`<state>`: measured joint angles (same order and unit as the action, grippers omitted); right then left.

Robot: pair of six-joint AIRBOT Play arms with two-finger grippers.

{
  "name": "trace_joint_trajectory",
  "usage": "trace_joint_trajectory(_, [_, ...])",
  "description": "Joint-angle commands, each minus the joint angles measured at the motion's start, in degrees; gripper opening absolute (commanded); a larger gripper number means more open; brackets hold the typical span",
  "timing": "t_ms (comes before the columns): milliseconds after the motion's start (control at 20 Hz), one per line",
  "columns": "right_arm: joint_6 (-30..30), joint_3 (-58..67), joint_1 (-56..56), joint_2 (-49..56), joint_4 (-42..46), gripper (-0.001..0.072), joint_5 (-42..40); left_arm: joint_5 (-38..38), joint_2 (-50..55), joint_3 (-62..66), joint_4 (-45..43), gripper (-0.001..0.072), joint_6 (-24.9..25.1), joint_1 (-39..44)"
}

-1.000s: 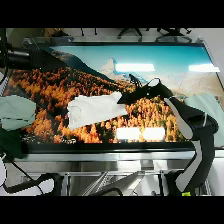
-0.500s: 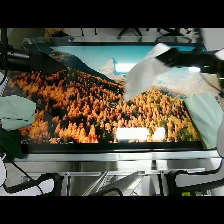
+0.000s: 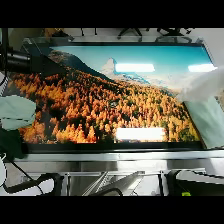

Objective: Fold the shirts.

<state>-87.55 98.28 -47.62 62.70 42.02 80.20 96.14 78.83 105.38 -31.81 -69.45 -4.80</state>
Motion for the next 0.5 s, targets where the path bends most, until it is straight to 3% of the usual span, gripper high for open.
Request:
trace_joint_trajectory(0, [-13.1,0.0,-5.2,-2.5,21.2,0.002,13.5,0.4,0.0,0.0,0.0,0.0014,0.0,-0.1])
trace_joint_trajectory(200, [-14.7,-0.6,-5.2,-5.4,36.0,0.0021,21.4,0.4,0.0,0.0,0.0,0.0014,0.0,-0.1])
trace_joint_trajectory(450, [-14.5,-11.2,-5.2,-5.9,41.1,0.0021,19.3,0.9,0.0,0.0,-0.1,0.0015,0.1,-0.1])
